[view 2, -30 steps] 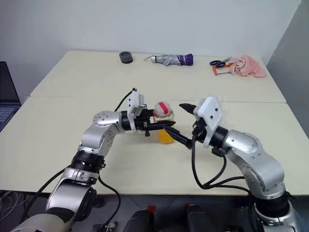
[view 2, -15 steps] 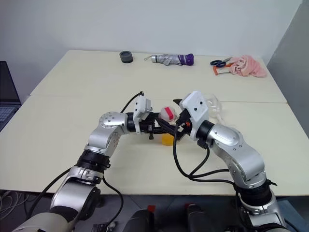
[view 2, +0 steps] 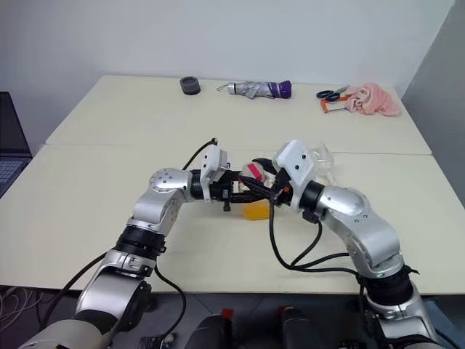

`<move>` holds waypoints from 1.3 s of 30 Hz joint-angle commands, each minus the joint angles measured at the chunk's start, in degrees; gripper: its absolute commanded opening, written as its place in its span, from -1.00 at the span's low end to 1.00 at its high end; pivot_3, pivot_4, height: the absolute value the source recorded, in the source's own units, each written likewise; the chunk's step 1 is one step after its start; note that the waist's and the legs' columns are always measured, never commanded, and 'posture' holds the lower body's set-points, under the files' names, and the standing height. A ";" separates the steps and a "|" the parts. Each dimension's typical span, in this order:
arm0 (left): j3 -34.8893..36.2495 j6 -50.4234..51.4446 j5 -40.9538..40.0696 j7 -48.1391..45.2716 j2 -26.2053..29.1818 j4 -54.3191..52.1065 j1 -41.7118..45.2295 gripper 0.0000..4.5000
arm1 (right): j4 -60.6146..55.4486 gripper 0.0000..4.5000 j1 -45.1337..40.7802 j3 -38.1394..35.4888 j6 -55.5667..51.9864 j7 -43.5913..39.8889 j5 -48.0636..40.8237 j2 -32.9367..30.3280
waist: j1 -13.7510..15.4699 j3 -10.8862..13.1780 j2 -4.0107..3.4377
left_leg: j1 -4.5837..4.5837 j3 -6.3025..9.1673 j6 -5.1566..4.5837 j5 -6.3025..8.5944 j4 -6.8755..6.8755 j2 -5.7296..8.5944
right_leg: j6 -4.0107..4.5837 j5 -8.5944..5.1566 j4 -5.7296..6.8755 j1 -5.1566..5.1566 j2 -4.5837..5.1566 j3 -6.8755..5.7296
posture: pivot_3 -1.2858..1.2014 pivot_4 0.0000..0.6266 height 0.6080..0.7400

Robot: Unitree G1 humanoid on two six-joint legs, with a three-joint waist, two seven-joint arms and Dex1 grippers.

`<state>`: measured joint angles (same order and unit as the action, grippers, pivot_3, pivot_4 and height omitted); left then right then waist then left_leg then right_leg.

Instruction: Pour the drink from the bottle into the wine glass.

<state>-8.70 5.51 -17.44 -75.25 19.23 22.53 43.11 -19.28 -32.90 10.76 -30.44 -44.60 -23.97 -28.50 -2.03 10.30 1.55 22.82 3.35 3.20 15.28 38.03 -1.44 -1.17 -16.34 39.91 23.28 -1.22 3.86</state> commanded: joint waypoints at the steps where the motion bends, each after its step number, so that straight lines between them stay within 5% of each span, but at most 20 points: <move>1: 0.57 0.61 -1.42 -1.61 0.58 -2.50 2.73 -0.19 | 7.47 -0.17 -7.18 3.40 7.26 -15.42 -0.18 -1.76 | -0.15 0.01 -0.01 | -0.01 0.00 0.00 0.00 0.00 -0.02 | 0.00 0.00 0.00 0.00 -0.03 0.00 | 0.03 -0.52 1.00; 7: 0.63 0.53 -0.98 -1.00 0.94 -3.47 2.06 -0.19 | 16.02 -0.17 -11.42 0.56 7.23 -18.09 -0.48 -0.66 | -0.24 0.02 -0.03 | 0.02 0.07 0.00 0.00 -0.04 -0.08 | 0.03 -0.01 0.00 0.00 -0.05 -0.07 | 0.03 -0.52 1.00; 15: 2.16 3.43 -2.61 2.29 0.66 -6.68 0.04 -0.19 | -5.36 1.00 2.07 -10.38 -1.74 -1.59 -6.41 0.04 | 0.50 0.02 -0.03 | 0.20 0.16 0.00 0.00 0.01 -0.03 | 0.01 -0.01 -0.01 0.05 0.41 -0.08 | 0.03 -0.52 1.00; 22: 0.94 2.71 -1.77 -1.28 0.96 -3.30 2.07 -0.19 | -20.76 1.00 10.82 -5.52 -8.57 19.82 -1.33 8.98 | -0.22 0.03 -0.05 | 0.04 0.12 0.01 -0.01 -0.02 -0.03 | 0.00 -0.02 0.06 0.01 0.05 -0.04 | 0.03 -0.52 1.00; 36: 0.06 -1.76 0.47 -3.25 -1.18 2.27 4.87 -0.19 | -18.15 1.00 10.65 -0.30 -7.69 26.39 5.01 14.24 | -0.09 0.03 -0.05 | 0.08 0.11 0.03 -0.02 -0.03 -0.04 | 0.01 -0.02 -0.01 0.02 -0.05 -0.02 | 0.03 -0.52 1.00; 39: 0.17 -1.92 0.55 -3.23 -0.94 2.09 4.45 -0.19 | -17.66 0.60 10.71 -0.57 -7.01 25.66 4.16 14.98 | -0.10 0.03 -0.05 | 0.08 0.11 0.02 -0.02 -0.03 -0.04 | 0.01 -0.02 0.00 0.02 -0.05 -0.02 | 0.03 -0.52 1.00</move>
<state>-8.90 4.57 -16.53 -78.23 18.28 25.86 46.80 -35.75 -21.86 10.80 -39.05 -18.68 -19.15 -13.97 -2.13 10.33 1.50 22.89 3.46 3.23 15.26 38.00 -1.49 -1.17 -16.37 39.91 23.30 -1.27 3.84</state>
